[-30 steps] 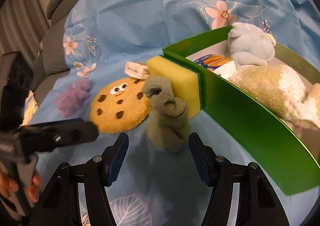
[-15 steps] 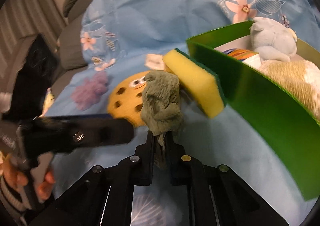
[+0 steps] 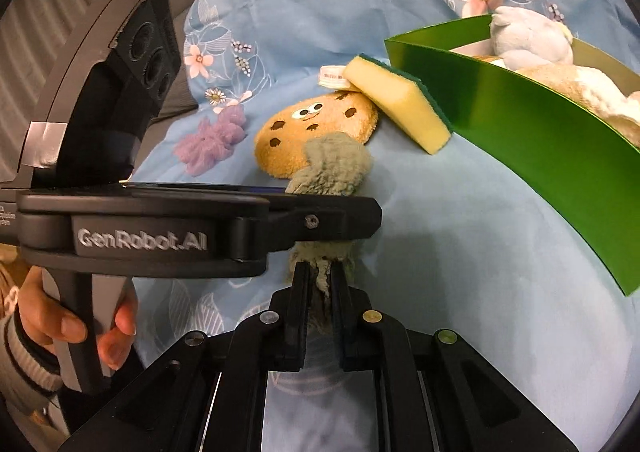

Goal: Organize soft objects
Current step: 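Grasp the grey-green knit cloth with the right gripper and lift it, then carry the knit cloth into the green box and open the right gripper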

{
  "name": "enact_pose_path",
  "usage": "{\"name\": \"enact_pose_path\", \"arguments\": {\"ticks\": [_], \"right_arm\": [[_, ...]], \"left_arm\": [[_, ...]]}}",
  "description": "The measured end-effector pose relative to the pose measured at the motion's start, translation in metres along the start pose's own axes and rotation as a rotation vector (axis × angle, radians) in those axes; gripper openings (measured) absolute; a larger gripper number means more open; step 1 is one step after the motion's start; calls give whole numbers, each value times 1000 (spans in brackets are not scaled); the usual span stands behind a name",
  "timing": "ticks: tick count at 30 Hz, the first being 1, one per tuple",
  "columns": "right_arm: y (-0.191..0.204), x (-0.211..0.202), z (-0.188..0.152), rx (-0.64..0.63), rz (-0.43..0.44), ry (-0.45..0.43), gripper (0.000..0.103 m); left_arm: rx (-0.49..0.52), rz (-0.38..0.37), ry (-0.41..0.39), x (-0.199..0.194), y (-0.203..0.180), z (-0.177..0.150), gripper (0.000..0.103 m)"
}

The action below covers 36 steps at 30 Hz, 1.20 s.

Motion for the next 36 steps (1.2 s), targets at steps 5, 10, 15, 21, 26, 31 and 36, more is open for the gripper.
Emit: {"name": "enact_pose_path", "arguments": {"ticks": [5,10,15,21,26,31,36], "right_arm": [[4,-11,3,-11,-7,-36,12],[-3,-40,13,-9,-9,-104,12],[-10,-69,30,-20,-31,-184,12],[-30,-101,67,-1,-67,-291,12],[-55,-120,96,33,-112,-363,12],[-82,-132,117,60,-159,-399,12],[-111,-126,125,87,-193,-390,12]], "left_arm": [[70,18,-38,-8,-22,1,16],[139,34,-102,-23,-48,15,15],[191,42,-141,-30,-72,38,15],[254,39,-197,-35,-109,82,15],[291,24,-227,-31,-137,120,15],[310,30,-229,-13,-154,149,16],[296,36,-206,11,-154,164,16]]}}
Point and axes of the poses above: each gripper's, at about its wrist camera, not at the fingertips, and x roughly the way its jaws point, y to its left, z to its top, the point moved 8 cm from there along x, roughly the way its jaws point, and after that the axes turned 3 degrees about -z, right-handed, at the moved point
